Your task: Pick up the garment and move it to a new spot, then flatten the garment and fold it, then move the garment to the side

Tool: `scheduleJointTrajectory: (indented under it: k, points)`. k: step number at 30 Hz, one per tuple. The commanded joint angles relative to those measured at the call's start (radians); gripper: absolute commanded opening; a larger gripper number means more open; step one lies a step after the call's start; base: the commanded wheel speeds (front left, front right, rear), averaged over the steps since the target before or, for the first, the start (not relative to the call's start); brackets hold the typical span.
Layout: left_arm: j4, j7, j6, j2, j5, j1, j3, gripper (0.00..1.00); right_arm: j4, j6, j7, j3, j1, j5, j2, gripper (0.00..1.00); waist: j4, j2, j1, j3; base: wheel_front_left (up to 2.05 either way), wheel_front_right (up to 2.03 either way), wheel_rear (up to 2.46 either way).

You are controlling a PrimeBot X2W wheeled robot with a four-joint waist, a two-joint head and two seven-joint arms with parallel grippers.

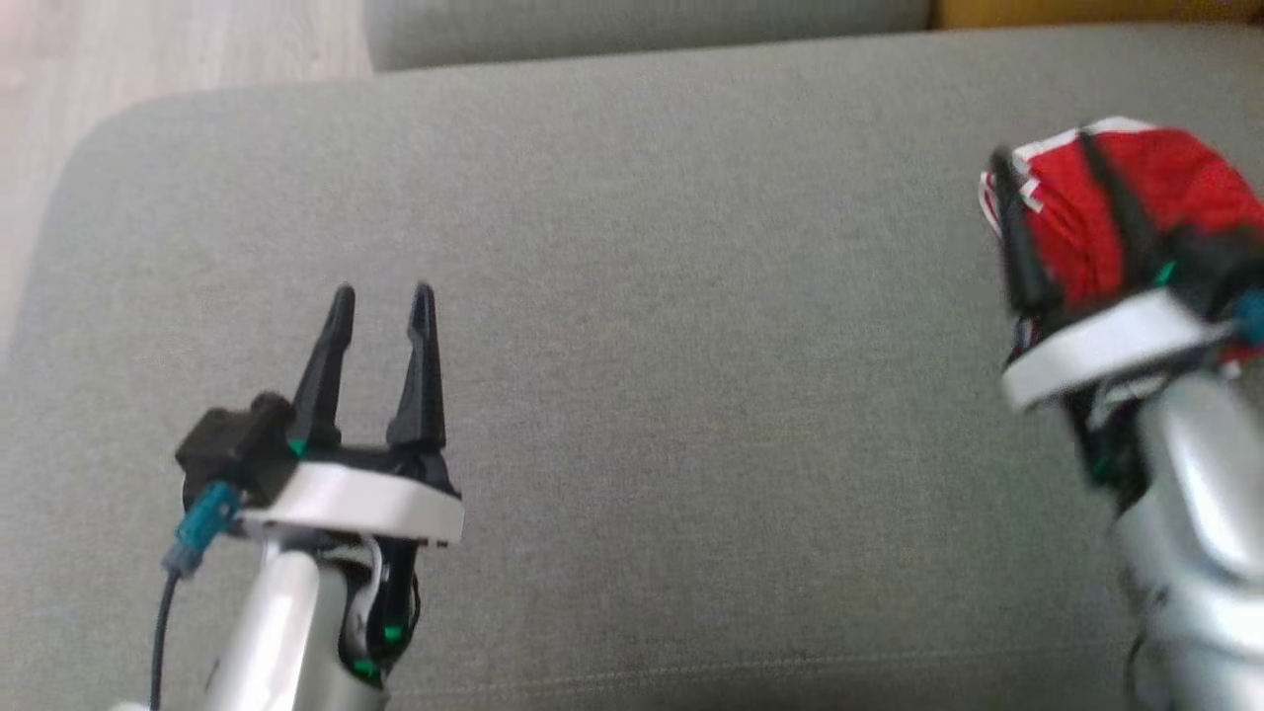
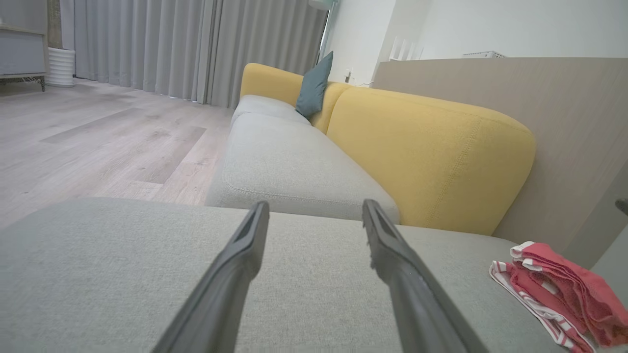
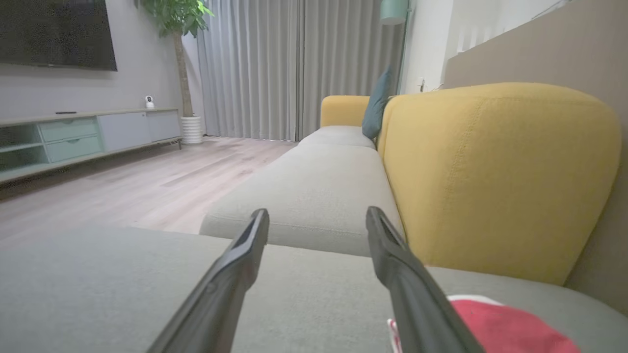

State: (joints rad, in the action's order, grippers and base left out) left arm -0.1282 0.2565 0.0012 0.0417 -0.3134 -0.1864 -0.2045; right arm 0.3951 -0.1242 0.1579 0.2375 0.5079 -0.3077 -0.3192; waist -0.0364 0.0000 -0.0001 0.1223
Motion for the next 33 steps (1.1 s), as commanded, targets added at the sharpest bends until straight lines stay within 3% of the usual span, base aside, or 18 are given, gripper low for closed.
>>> scheduleJointTrajectory:
  k: [1, 7, 11, 18, 33]
  points:
    - [0.039, 0.005, 0.004, 0.009, -0.002, -0.011, 0.039, 1.00, -0.045, -0.007, 0.019, -0.008, -0.027, 0.018, 0.026, 1.00, 0.011, 0.0000, 0.0001, -0.028, 0.00, 0.00, 0.00]
    - [0.034, 0.005, 0.006, 0.009, -0.020, 0.052, 0.024, 1.00, -0.088, -0.007, 0.072, -0.092, -0.203, 0.124, 0.181, 1.00, 0.021, 0.0000, 0.0001, -0.068, 0.00, 0.00, 0.00]
    - [0.033, 0.005, 0.014, 0.009, 0.029, 0.099, 0.017, 1.00, -0.127, -0.007, 0.095, -0.133, -0.315, 0.176, 0.252, 1.00, 0.025, 0.0000, 0.0001, -0.090, 0.00, 0.00, 0.00]
    - [0.059, 0.005, 0.038, 0.009, 0.052, 0.128, 0.024, 1.00, -0.196, -0.007, 0.103, -0.143, -0.384, 0.180, 0.268, 1.00, 0.021, 0.0000, 0.0001, -0.094, 0.00, 0.00, 0.00]
    - [0.104, 0.005, 0.016, 0.009, 0.025, 0.149, 0.030, 1.00, -0.245, -0.007, 0.104, -0.146, -0.417, 0.133, 0.269, 1.00, 0.011, 0.0000, 0.0001, -0.102, 0.00, 0.00, 0.00]
